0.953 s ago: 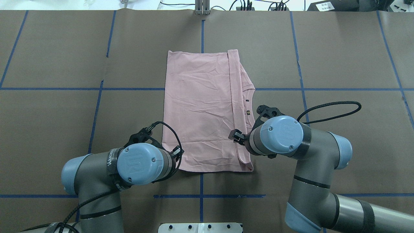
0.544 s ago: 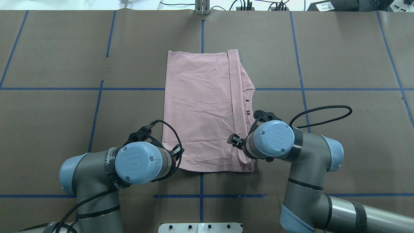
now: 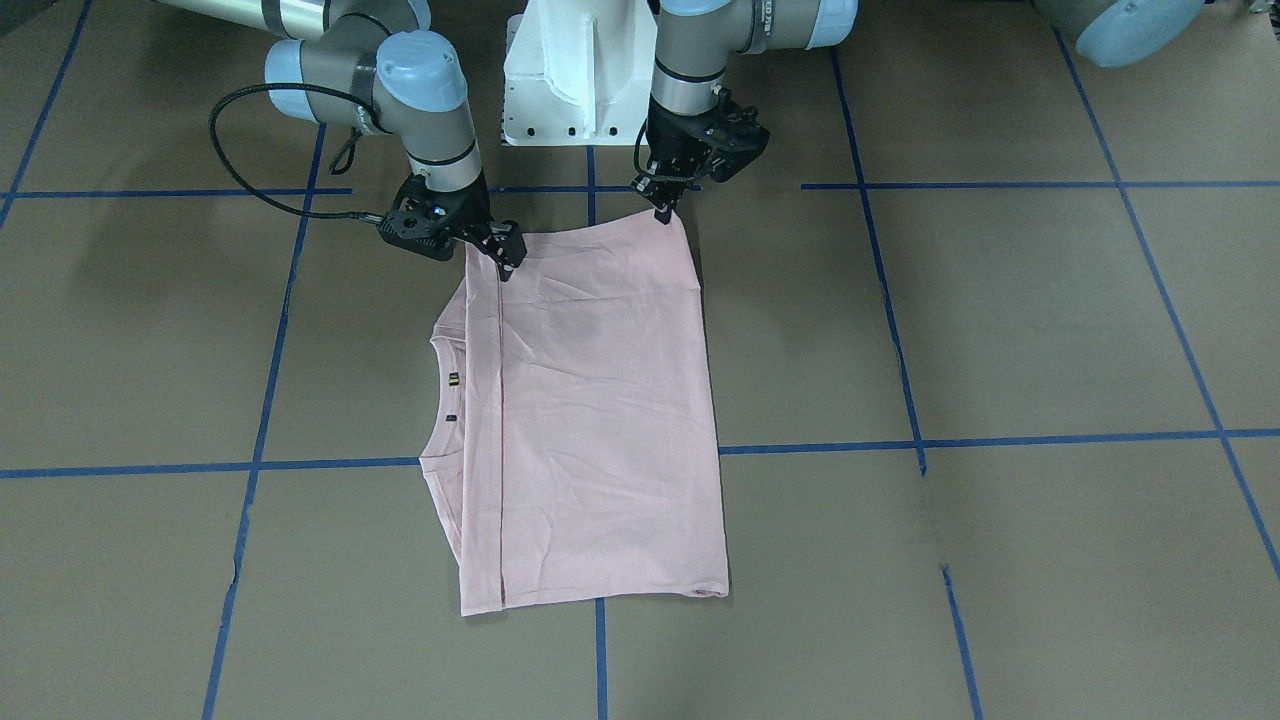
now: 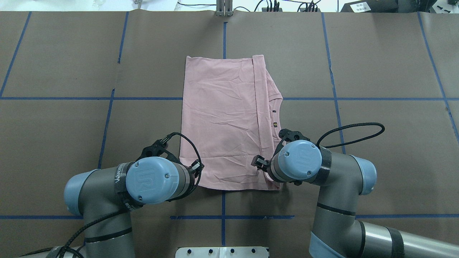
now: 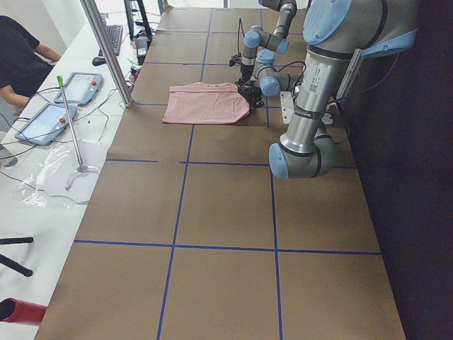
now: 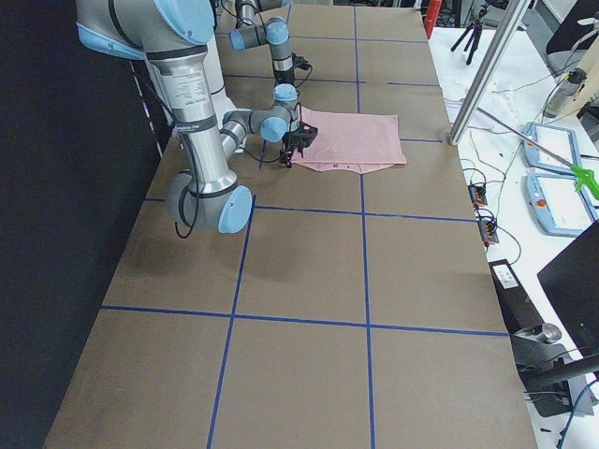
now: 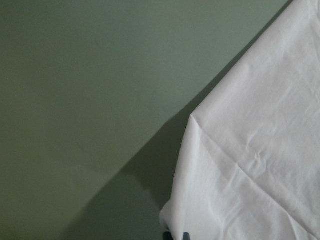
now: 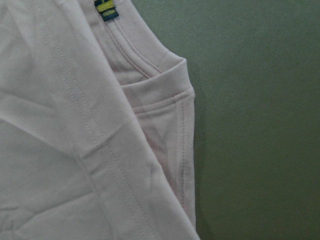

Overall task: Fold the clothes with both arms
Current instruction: 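Move the right gripper to the collar-side near corner and grasp it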

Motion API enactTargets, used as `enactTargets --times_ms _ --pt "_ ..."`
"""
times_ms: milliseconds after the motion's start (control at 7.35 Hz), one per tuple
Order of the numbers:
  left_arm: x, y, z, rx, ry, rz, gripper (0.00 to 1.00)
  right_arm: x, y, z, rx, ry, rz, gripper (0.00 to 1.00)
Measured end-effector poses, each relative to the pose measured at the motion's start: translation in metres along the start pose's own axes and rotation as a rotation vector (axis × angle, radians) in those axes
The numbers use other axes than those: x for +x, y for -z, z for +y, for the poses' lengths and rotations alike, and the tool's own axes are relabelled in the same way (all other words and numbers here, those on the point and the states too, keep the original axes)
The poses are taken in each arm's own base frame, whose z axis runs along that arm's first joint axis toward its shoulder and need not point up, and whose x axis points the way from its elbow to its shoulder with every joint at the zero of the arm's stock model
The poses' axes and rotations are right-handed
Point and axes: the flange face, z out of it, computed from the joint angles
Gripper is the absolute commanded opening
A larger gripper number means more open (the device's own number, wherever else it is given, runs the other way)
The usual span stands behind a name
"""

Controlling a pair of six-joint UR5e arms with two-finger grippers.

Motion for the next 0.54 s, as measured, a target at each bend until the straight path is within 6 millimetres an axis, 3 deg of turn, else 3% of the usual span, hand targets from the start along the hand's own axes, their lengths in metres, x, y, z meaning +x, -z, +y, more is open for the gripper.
enactTargets --times_ms 136,272,408,544 --pt "0.0001 0.0003 0.0 0.0 0.0 0.001 0.0 -0.0002 0.0005 0.0009 -0.002 0.001 -0.001 0.41" --pt "-0.0001 0.0003 -0.0001 0.0 0.0 0.001 0.0 -0.0006 0.001 0.0014 -0.003 0.001 -0.002 0.15" --pt "-0.0003 0.0003 -0.0003 0.0 0.0 0.0 0.0 -0.001 0.0018 0.0018 -0.005 0.003 -0.004 0.0" --pt "-0.0004 0.0002 -0.0003 0.0 0.0 0.0 0.0 -0.0019 0.0023 0.0024 -0.007 0.005 -0.006 0.0"
